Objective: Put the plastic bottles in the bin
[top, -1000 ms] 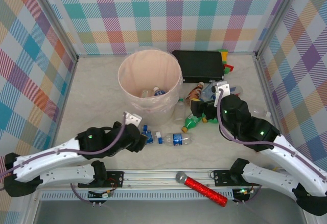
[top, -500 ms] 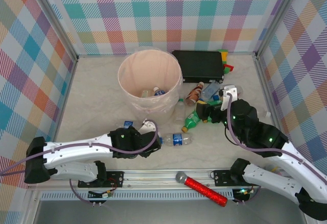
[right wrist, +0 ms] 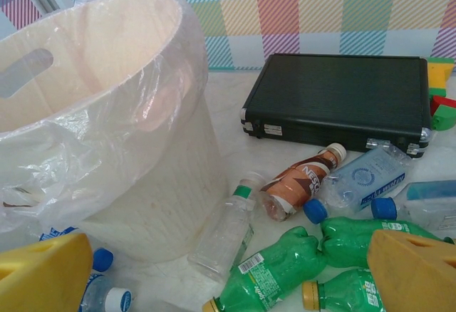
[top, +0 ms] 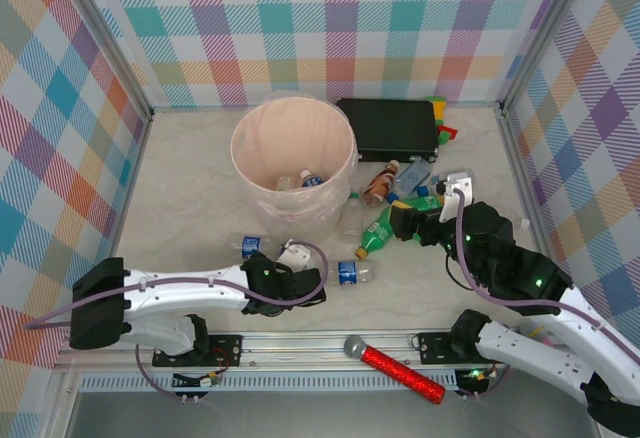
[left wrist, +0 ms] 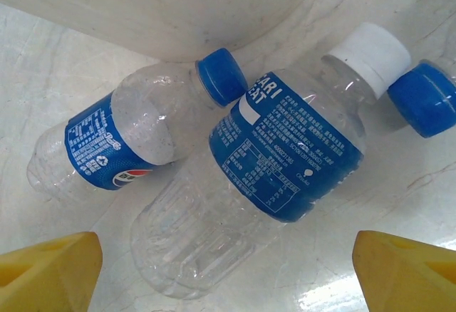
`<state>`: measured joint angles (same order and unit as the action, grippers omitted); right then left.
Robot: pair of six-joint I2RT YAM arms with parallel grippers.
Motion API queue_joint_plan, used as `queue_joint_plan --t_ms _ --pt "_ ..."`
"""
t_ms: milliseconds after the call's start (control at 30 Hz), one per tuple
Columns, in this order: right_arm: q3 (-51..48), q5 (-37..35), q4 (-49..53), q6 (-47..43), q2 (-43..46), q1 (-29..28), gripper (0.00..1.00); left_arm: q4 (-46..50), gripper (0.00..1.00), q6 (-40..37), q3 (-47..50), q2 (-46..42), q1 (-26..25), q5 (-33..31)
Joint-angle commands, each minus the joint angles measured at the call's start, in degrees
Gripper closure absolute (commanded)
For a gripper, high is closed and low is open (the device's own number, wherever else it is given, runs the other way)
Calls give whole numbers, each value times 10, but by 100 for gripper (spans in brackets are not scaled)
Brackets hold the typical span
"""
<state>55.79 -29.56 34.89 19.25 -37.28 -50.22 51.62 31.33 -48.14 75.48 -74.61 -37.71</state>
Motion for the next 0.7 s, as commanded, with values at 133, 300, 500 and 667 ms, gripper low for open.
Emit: queue_joint_plan --t_ms 133,300,500,667 --pt "-8 -2 0 5 2 2 1 -47 8 10 7 44 12 -7" --pt "-5 -1 3 8 1 3 1 -58 8 23 7 94 25 6" --pt "-4 -1 4 8 -2 3 1 -62 9 29 8 122 25 17" --pt "-5 1 1 11 -9 2 1 -76 12 -2 4 116 7 50"
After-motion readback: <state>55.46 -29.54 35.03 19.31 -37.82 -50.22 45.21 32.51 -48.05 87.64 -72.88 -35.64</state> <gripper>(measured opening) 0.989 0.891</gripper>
